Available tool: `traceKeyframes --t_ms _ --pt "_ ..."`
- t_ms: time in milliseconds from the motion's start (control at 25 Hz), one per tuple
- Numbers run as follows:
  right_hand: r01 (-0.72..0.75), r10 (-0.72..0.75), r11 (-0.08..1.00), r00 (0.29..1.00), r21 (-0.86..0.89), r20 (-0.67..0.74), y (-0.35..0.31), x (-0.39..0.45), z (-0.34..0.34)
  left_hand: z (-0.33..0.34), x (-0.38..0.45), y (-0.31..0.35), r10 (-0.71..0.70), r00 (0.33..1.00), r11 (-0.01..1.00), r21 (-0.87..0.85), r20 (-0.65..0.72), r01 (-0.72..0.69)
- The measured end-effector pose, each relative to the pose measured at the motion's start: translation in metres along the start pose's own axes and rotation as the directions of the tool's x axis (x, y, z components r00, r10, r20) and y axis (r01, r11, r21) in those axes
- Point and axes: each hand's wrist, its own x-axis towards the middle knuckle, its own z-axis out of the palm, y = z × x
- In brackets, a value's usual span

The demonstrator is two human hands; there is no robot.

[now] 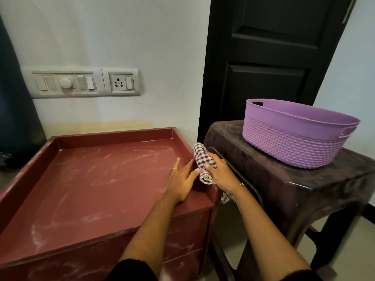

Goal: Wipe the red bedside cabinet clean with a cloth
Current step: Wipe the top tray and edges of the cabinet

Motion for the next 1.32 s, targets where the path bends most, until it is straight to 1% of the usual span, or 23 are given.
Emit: traceKeyframes --t_ms 80,120,160,200,240,280,320,360,400,440,480,520,560,640,720,760,840,880,1000,1080,1160,1240,1320 --pt "-0.012 0.012 1.000 1.000 0.021 0.001 0.002 -0.007 -0.005 -0.001 0.002 -0.002 -0.024 1.000 1.000 -0.010 0.007 0.024" --pt "-0.019 0.019 0.999 1.000 -0.031 -0.007 -0.002 -0.006 -0.007 -0.002 0.003 -0.002 -0.040 0.999 0.999 -0.015 0.012 0.040" --pt "-0.026 0.019 0.989 0.999 -0.144 -0.046 -0.006 -0.001 -0.008 -0.002 0.004 -0.003 -0.055 0.998 0.998 -0.015 0.022 0.055" --pt "-0.042 0.015 0.952 0.996 -0.303 -0.092 -0.015 0.003 -0.006 -0.002 0.003 -0.003 -0.062 0.998 0.998 -0.009 0.032 0.063" --pt "-0.060 -0.012 0.893 0.987 -0.447 -0.158 -0.027 0.002 -0.004 -0.001 0.001 -0.003 -0.065 0.997 0.998 -0.008 0.037 0.065" --pt "-0.043 -0.111 0.822 0.966 -0.567 -0.234 -0.039 0.001 -0.005 -0.001 0.000 -0.002 -0.063 0.997 0.998 -0.021 0.036 0.064" --pt "-0.013 -0.239 0.764 0.923 -0.645 -0.302 -0.048 0.000 -0.006 -0.002 0.000 -0.002 -0.064 0.997 0.997 -0.038 0.034 0.065" --pt "0.005 -0.325 0.731 0.882 -0.682 -0.342 -0.053 -0.001 -0.010 -0.002 0.001 -0.003 -0.066 0.997 0.996 -0.053 0.031 0.067" --pt "0.027 -0.359 0.701 0.877 -0.713 -0.321 -0.054 -0.002 -0.014 -0.002 0.004 -0.004 -0.067 0.997 0.996 -0.063 0.026 0.069" --pt "0.052 -0.343 0.680 0.904 -0.731 -0.255 -0.053 -0.004 -0.016 -0.002 0.006 -0.006 -0.058 0.998 0.996 -0.067 0.017 0.059" --pt "0.071 -0.262 0.701 0.951 -0.709 -0.164 -0.050 -0.008 -0.015 -0.002 0.008 -0.008 -0.047 0.999 0.996 -0.076 0.011 0.048" --pt "0.065 -0.169 0.766 0.980 -0.639 -0.102 -0.046 -0.010 -0.011 -0.001 0.011 -0.010 -0.034 0.999 0.995 -0.093 0.004 0.035" --pt "0.042 -0.101 0.837 0.992 -0.546 -0.077 -0.043 -0.013 -0.008 -0.002 0.012 -0.011 -0.029 1.000 0.993 -0.110 -0.002 0.029" --pt "0.017 -0.080 0.900 0.989 -0.435 -0.126 -0.038 -0.011 -0.003 -0.002 0.015 -0.013 -0.049 0.998 0.990 -0.136 -0.031 0.045" --pt "0.007 -0.065 0.917 0.989 -0.399 -0.130 -0.033 -0.001 -0.005 -0.003 0.021 -0.014 -0.091 0.994 0.986 -0.143 -0.062 0.081" --pt "0.006 -0.044 0.924 0.995 -0.383 -0.091 -0.033 0.006 -0.007 -0.004 0.026 -0.015 -0.099 0.993 0.990 -0.110 -0.061 0.092" --pt "-0.013 0.007 0.933 1.000 -0.359 -0.020 -0.033 0.024 -0.009 -0.005 0.040 -0.020 -0.076 0.997 0.997 0.024 -0.024 0.077" --pt "-0.032 0.028 0.928 0.999 -0.372 -0.017 -0.033 0.034 -0.008 -0.004 0.048 -0.023 -0.061 0.998 0.993 0.097 -0.003 0.061" --pt "-0.092 0.066 0.908 0.995 -0.408 -0.076 -0.035 0.056 0.005 -0.009 0.068 -0.026 -0.031 0.999 0.968 0.248 0.029 0.023" --pt "-0.115 0.081 0.916 0.991 -0.385 -0.102 -0.034 0.053 0.007 -0.015 0.075 -0.023 -0.003 0.998 0.949 0.315 0.063 -0.017" --pt "-0.072 0.049 0.951 0.995 -0.300 -0.082 -0.026 0.039 -0.001 -0.018 0.077 -0.024 0.024 0.997 0.930 0.365 0.074 -0.049" --pt "-0.056 0.046 0.976 0.998 -0.211 -0.053 -0.022 0.033 -0.009 -0.017 0.077 -0.031 0.038 0.998 0.928 0.369 0.054 -0.056" --pt "-0.080 0.068 0.969 0.996 -0.234 -0.058 -0.023 0.046 -0.008 -0.011 0.077 -0.038 0.050 0.998 0.937 0.344 0.036 -0.059"
